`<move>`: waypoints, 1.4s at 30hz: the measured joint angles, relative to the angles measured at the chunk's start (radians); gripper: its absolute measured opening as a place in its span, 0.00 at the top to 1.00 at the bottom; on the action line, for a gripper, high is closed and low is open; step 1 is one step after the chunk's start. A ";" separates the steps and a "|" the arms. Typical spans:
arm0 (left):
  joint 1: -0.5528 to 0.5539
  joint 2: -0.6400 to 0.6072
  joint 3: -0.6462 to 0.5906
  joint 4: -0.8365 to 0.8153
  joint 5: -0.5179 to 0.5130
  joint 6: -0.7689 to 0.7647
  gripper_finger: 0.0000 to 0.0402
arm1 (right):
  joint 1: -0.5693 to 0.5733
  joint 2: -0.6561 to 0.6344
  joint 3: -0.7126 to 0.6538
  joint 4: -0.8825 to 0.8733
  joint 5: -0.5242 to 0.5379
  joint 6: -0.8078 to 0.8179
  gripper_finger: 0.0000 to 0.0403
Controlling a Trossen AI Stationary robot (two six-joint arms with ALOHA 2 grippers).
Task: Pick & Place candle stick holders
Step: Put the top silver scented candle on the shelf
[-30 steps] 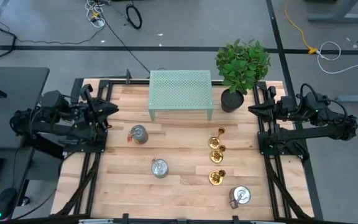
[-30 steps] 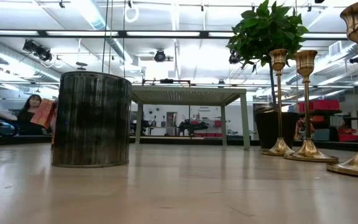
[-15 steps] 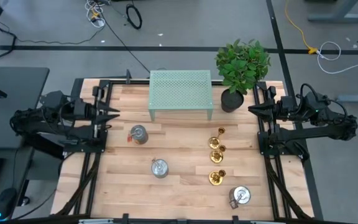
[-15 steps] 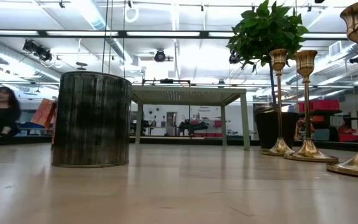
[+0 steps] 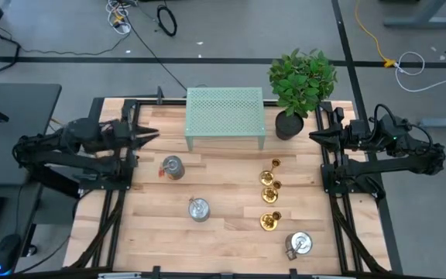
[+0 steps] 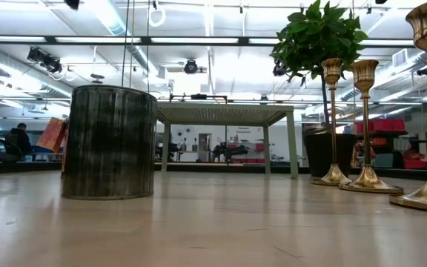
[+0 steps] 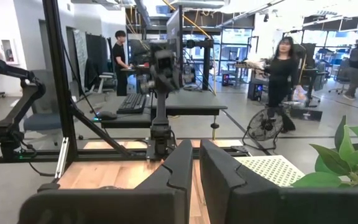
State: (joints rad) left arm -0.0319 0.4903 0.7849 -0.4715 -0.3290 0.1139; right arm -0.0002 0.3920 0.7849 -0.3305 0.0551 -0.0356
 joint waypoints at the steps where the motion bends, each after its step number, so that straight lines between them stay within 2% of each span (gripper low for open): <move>1: 0.000 0.012 -0.001 -0.044 0.002 -0.019 0.85 | 0.000 0.000 0.000 0.000 0.000 0.000 0.91; 4: 0.000 0.051 -0.001 -0.144 0.016 -0.080 0.84 | 0.000 0.000 0.000 0.000 0.000 0.000 0.91; 7: -0.001 0.105 -0.001 -0.212 0.034 -0.135 0.79 | 0.000 0.000 0.000 0.000 0.000 0.000 0.91; 18: 0.000 0.327 -0.001 -0.337 0.170 -0.295 0.39 | 0.000 0.000 0.000 0.000 0.000 0.000 0.91; 24: 0.000 0.434 -0.001 -0.380 0.200 -0.372 0.25 | 0.000 0.000 0.000 0.000 -0.002 0.000 0.91; 34: 0.003 0.613 -0.001 -0.395 0.102 -0.408 0.12 | 0.000 0.000 0.000 0.000 -0.003 0.000 0.91; 42: 0.003 0.670 -0.001 -0.395 0.078 -0.390 0.10 | 0.000 0.000 0.000 -0.003 -0.003 0.000 0.91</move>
State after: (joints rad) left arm -0.0292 1.1599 0.7837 -0.8662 -0.2512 -0.2761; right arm -0.0002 0.3922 0.7850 -0.3333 0.0525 -0.0353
